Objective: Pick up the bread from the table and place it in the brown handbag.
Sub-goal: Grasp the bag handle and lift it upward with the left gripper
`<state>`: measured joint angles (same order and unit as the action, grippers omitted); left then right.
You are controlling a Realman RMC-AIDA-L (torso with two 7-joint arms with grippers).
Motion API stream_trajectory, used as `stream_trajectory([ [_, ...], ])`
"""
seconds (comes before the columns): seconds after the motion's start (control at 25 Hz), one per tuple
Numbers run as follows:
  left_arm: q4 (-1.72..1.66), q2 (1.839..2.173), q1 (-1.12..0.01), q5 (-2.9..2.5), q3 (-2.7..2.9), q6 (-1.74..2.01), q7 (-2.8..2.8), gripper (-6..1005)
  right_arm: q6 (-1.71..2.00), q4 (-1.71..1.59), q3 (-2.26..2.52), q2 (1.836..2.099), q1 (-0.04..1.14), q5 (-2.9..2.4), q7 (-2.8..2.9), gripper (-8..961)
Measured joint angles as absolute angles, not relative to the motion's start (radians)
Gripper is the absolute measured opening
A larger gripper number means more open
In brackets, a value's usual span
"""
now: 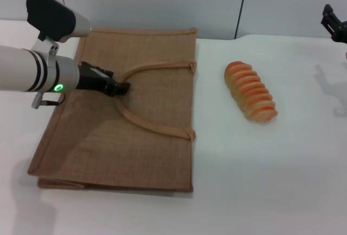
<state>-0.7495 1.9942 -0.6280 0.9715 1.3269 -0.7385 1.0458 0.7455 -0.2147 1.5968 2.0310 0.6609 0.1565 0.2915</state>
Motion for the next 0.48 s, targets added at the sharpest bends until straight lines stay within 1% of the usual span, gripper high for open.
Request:
stream_trajectory([
  [0.48, -0.712, 1.994, -0.654, 0.971, 1.327, -0.733, 1.054, 543, 0.721, -0.213, 1.597, 2.031, 0.668, 0.156, 0.291, 741],
])
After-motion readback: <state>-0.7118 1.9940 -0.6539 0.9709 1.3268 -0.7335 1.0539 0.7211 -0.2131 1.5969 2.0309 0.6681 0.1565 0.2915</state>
